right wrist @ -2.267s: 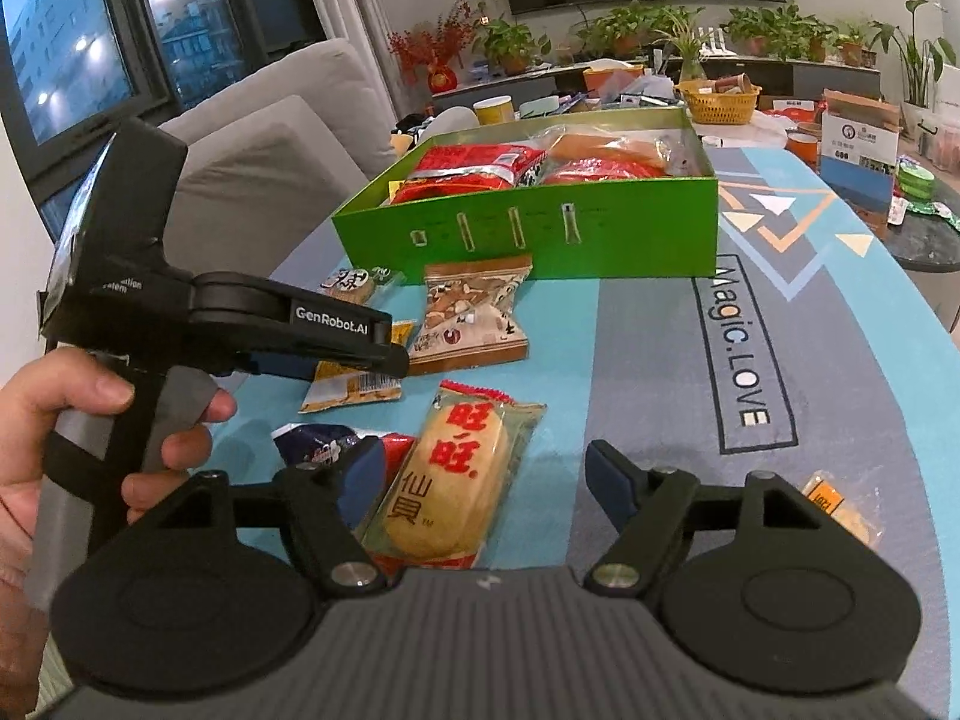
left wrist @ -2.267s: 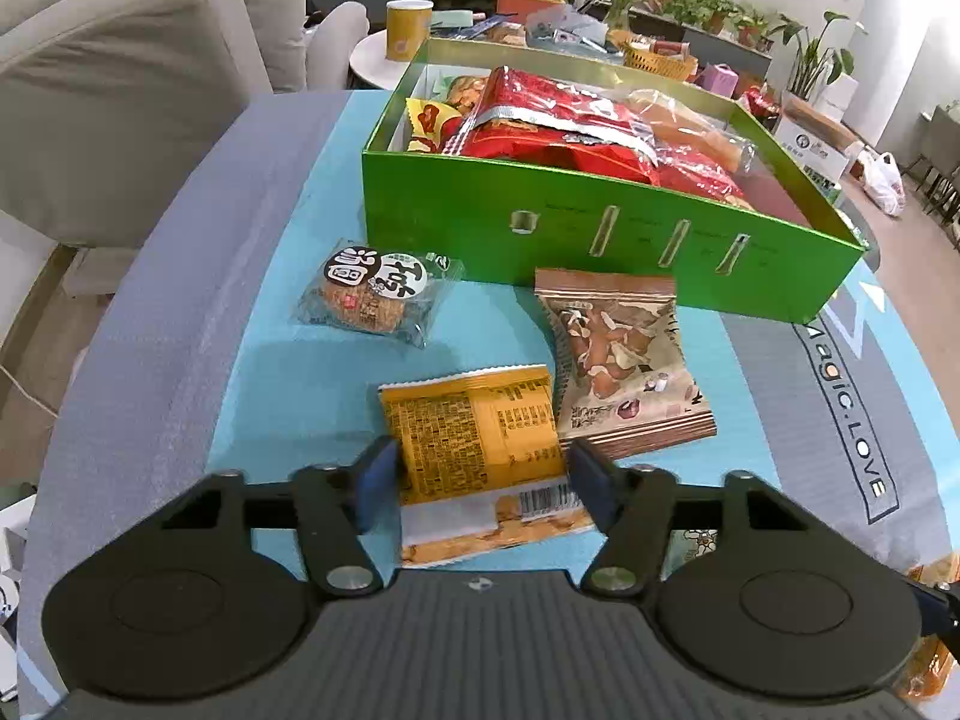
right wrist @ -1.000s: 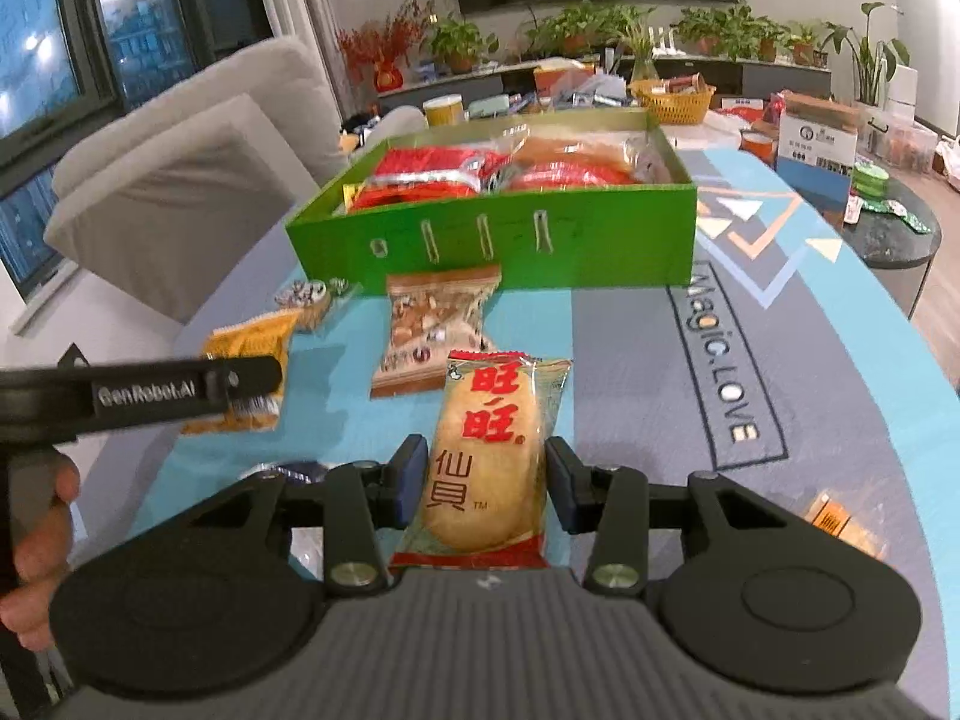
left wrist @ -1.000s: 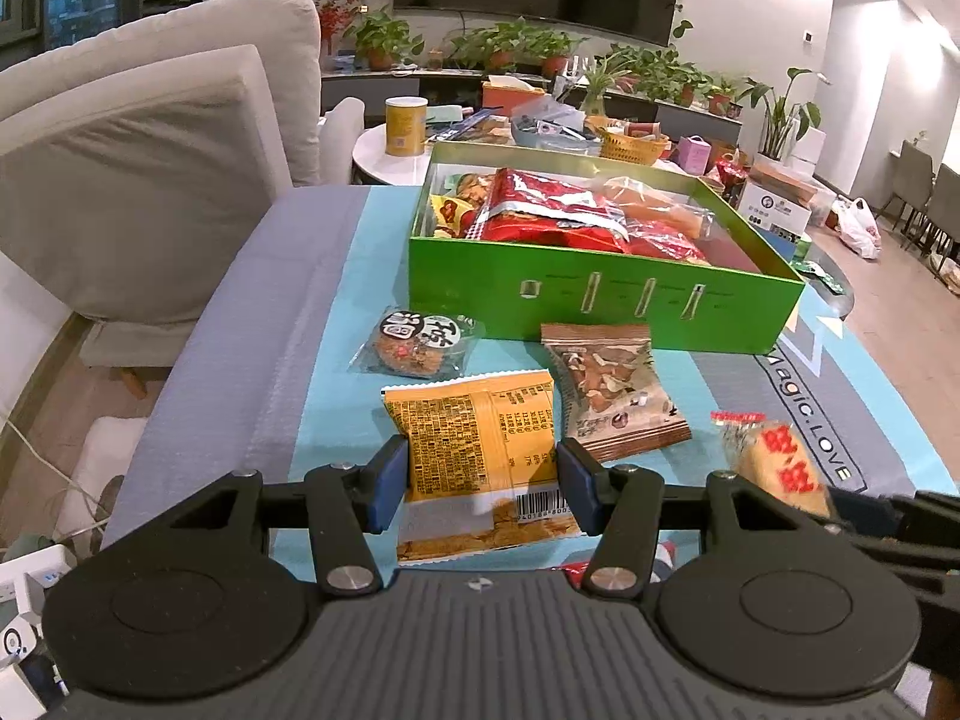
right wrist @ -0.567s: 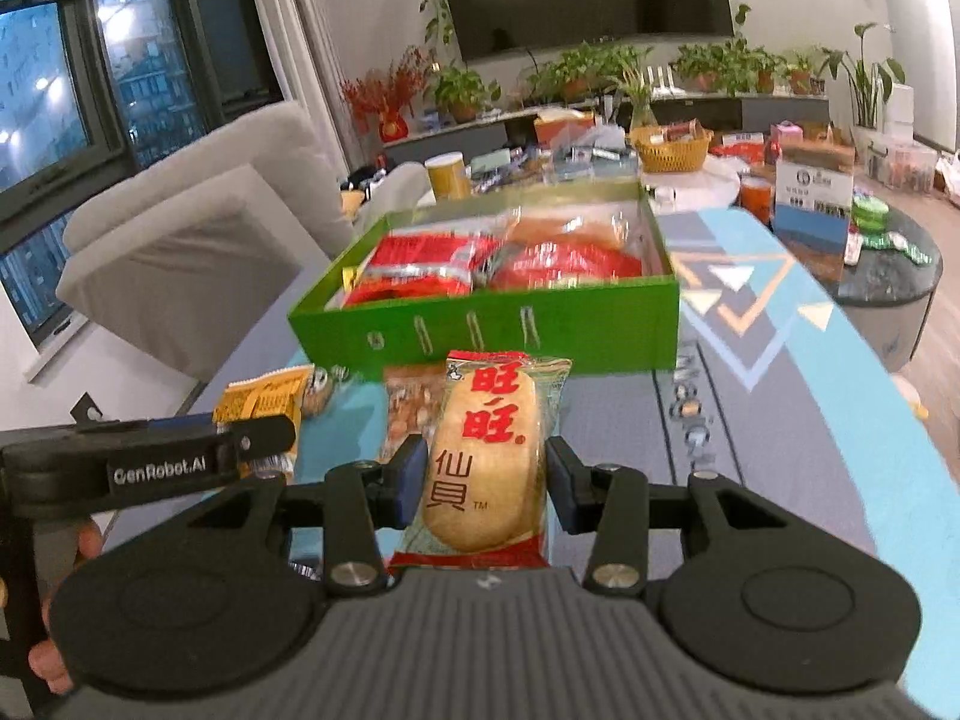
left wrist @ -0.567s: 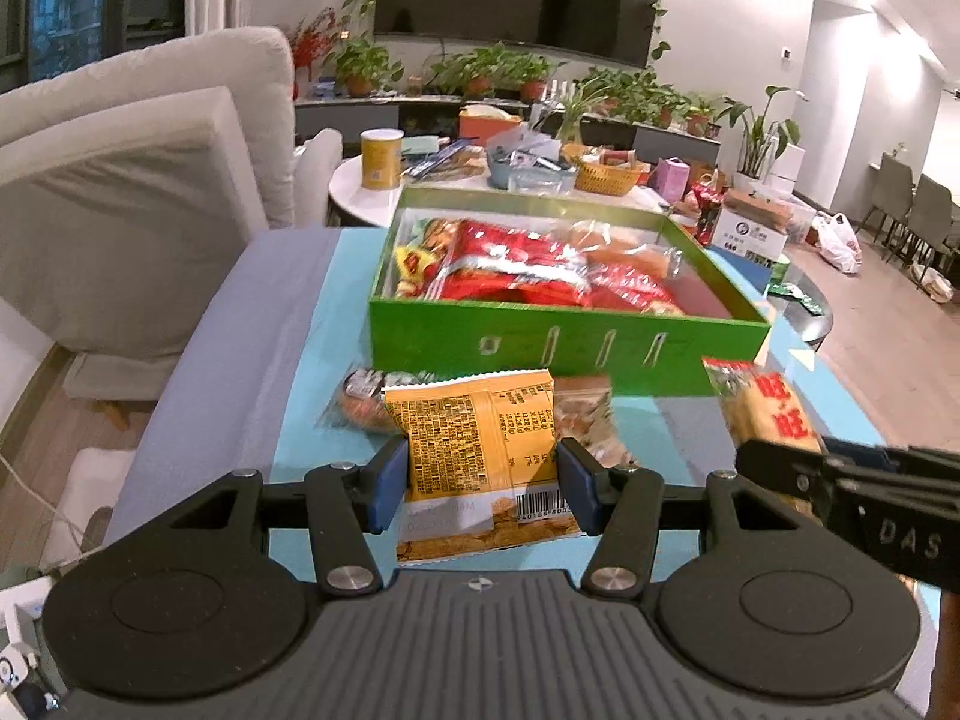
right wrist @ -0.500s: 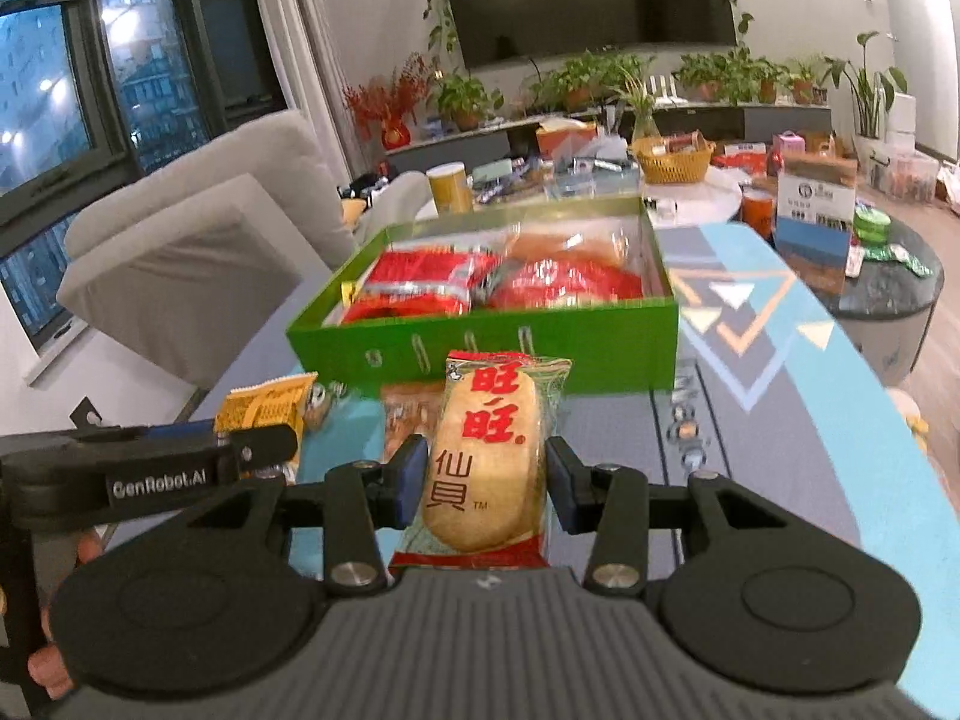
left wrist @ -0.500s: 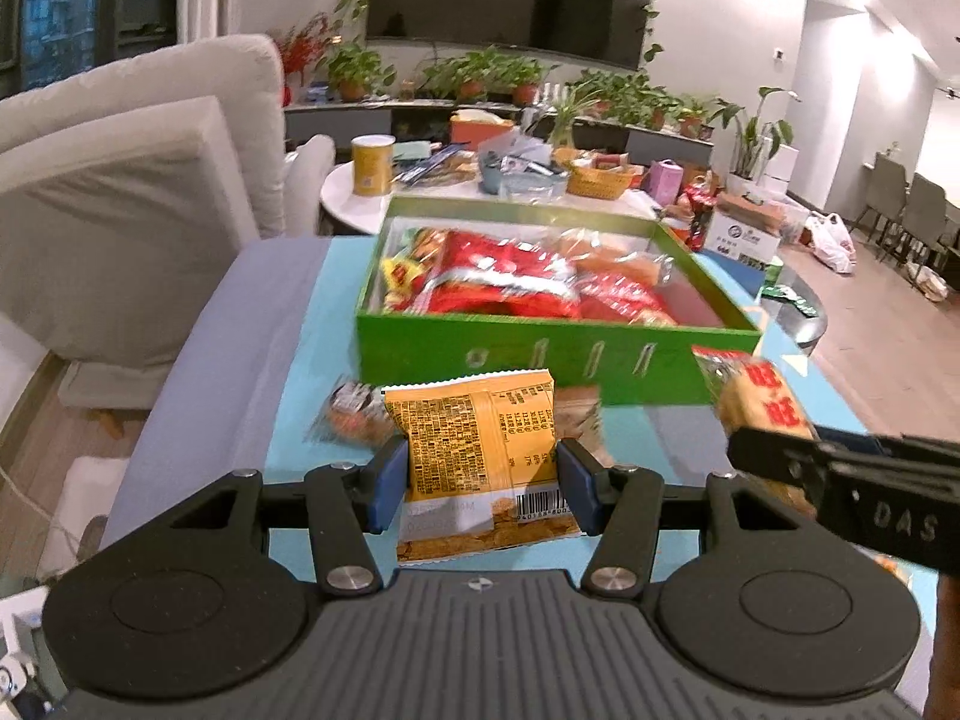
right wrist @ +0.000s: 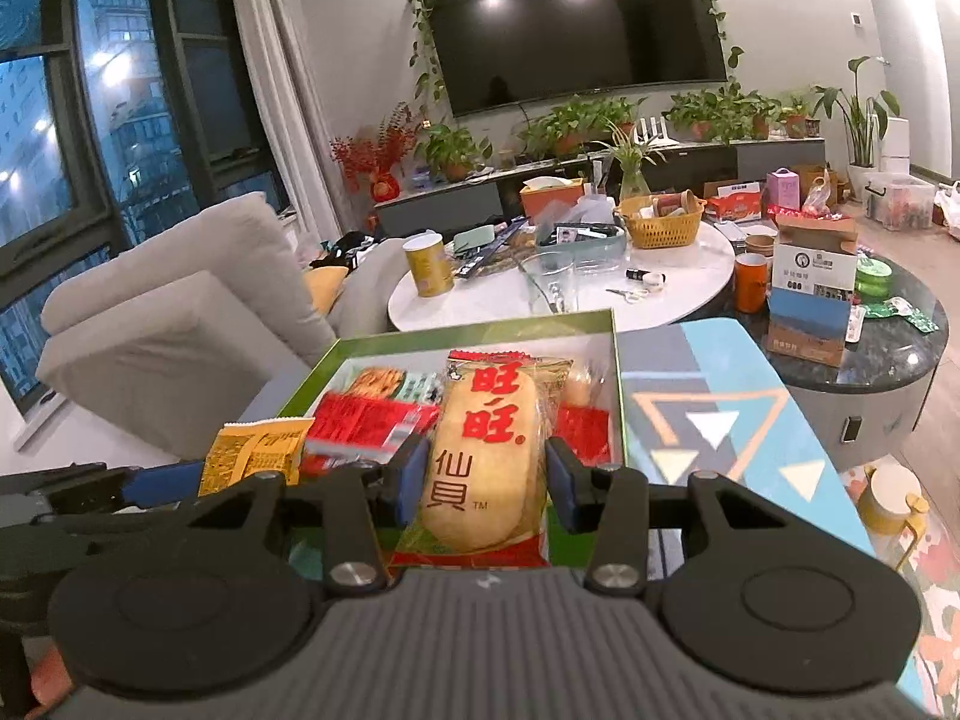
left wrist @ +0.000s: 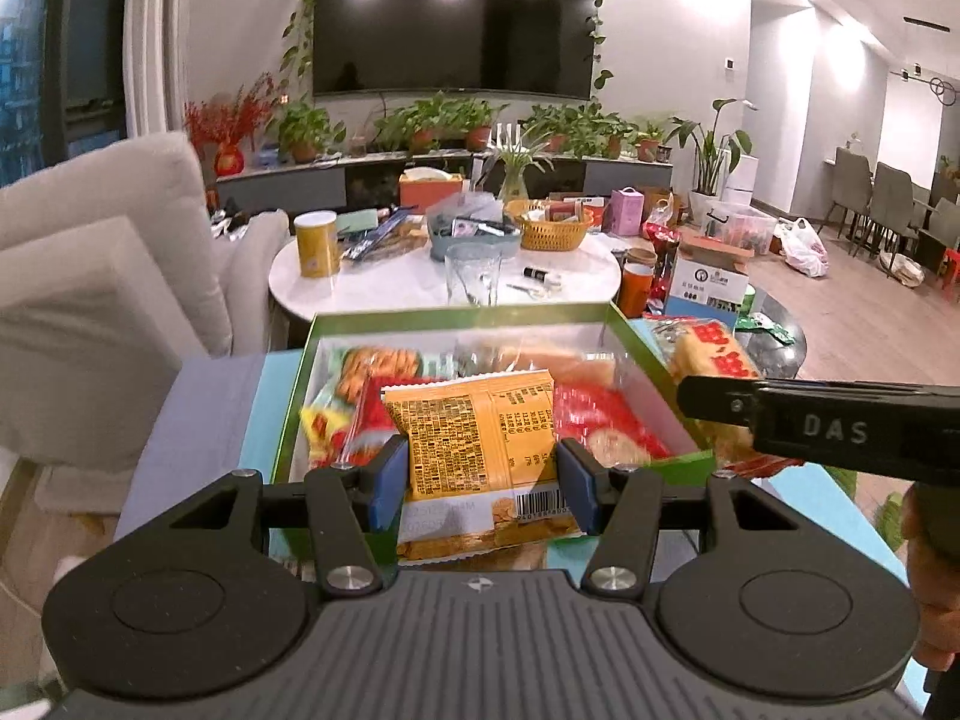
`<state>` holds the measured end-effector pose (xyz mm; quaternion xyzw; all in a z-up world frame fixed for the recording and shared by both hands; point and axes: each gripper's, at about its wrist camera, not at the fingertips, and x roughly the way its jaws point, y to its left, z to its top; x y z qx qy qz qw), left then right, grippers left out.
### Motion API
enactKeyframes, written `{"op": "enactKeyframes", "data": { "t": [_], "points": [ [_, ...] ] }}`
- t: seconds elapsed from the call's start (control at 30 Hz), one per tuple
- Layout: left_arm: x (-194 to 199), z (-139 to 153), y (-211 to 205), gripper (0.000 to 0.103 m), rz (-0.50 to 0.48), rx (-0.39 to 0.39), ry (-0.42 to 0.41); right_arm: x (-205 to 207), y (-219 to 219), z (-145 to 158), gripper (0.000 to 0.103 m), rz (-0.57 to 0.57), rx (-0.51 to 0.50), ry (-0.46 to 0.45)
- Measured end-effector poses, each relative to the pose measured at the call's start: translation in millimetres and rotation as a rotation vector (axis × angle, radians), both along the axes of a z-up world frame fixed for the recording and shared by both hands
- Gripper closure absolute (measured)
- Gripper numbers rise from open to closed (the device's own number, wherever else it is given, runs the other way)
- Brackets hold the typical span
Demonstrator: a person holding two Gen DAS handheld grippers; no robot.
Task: Organize snacks
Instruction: 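Carry the yellow pack with the left gripper while the right gripper carries the Wangwang cracker over the box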
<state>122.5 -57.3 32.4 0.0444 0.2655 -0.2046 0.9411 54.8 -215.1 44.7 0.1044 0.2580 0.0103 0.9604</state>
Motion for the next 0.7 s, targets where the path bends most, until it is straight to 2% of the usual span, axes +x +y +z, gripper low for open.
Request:
{"op": "enactKeyframes", "data": {
  "t": [0.33, 0.7],
  "points": [
    [36.5, -1.5, -28.1, 0.053, 0.005, 0.024, 0.015, 35.2, -17.2, -4.0, 0.056, 0.006, 0.015, 0.023],
    [50.4, -10.2, -45.4, 0.053, 0.014, 0.073, 0.024, 43.2, -25.6, -17.5, 0.056, 0.016, 0.053, 0.050]
  ]
}}
